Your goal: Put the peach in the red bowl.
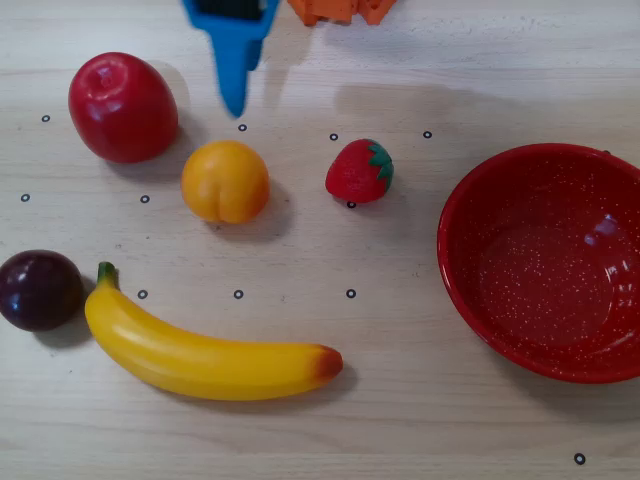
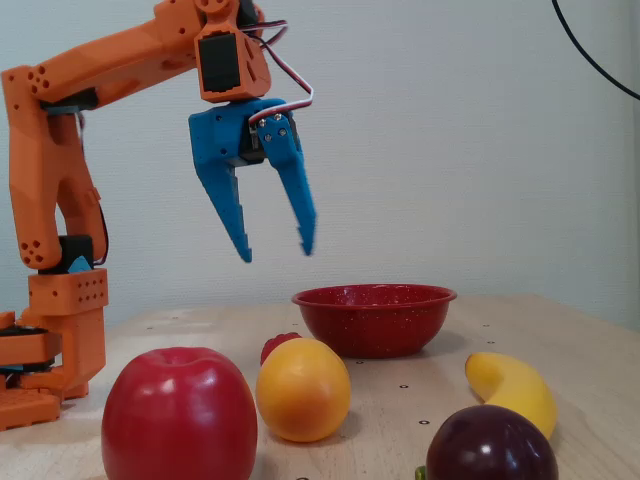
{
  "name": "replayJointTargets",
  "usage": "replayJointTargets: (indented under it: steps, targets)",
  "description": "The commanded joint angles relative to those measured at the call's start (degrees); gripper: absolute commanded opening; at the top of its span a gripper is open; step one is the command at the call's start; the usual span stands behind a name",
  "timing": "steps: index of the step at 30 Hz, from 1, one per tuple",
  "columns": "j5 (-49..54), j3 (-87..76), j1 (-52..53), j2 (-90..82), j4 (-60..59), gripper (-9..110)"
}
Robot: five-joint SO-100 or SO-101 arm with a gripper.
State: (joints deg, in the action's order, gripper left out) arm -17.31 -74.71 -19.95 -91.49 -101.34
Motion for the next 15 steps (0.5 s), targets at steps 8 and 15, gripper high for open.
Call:
replayJointTargets:
  steps: [8, 15]
  targets:
    - [-12.92, 2.90, -7.38, 3.69, -2.20, 48]
    - [-21.97, -0.18, -9.76, 7.21, -2.29, 57]
